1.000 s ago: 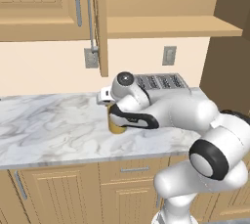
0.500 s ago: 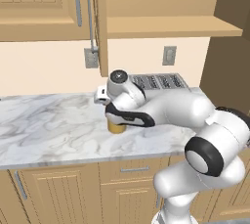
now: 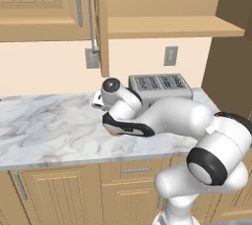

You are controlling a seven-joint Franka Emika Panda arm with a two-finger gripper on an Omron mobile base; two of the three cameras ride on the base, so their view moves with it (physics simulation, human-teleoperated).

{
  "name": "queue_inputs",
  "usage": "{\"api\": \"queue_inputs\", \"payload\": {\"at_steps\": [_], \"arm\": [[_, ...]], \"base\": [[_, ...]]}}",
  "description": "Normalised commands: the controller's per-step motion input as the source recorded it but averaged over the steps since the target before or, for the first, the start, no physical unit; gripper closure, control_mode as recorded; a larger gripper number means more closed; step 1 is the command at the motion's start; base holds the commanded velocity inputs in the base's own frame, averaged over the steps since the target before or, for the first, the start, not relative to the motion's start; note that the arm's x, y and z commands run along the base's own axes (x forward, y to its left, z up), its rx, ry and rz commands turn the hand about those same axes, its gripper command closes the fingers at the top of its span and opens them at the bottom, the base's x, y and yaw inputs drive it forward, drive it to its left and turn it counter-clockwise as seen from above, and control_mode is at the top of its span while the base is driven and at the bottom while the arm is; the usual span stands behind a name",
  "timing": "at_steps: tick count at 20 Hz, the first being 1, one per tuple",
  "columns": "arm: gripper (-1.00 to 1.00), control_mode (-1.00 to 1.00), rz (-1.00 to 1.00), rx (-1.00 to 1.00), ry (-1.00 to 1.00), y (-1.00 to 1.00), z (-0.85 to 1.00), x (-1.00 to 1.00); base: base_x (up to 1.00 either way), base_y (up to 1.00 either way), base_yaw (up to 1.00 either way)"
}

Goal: There is a tray on the dining counter. Grab the cup, mug, and pitcher and place them on the tray. The pitcher may be placed next to the tray if it cannot fit the tray.

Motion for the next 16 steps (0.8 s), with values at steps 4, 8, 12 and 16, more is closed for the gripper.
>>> {"api": "queue_inputs", "payload": {"at_steps": [4, 8, 12, 16], "arm": [[-1.00, -1.00, -0.15, 0.00, 0.00, 0.00, -0.27, 0.00], [1.00, -1.00, -0.13, 0.00, 0.00, 0.00, -0.26, 0.00], [1.00, -1.00, -0.09, 0.03, 0.00, -0.10, -0.31, 0.00], [1.00, -1.00, -0.04, 0.06, 0.00, -0.27, -0.35, 0.00]], "base": [[0.00, 0.00, 0.00], [0.00, 0.00, 0.00], [0.00, 0.00, 0.00], [0.00, 0.00, 0.00]]}}
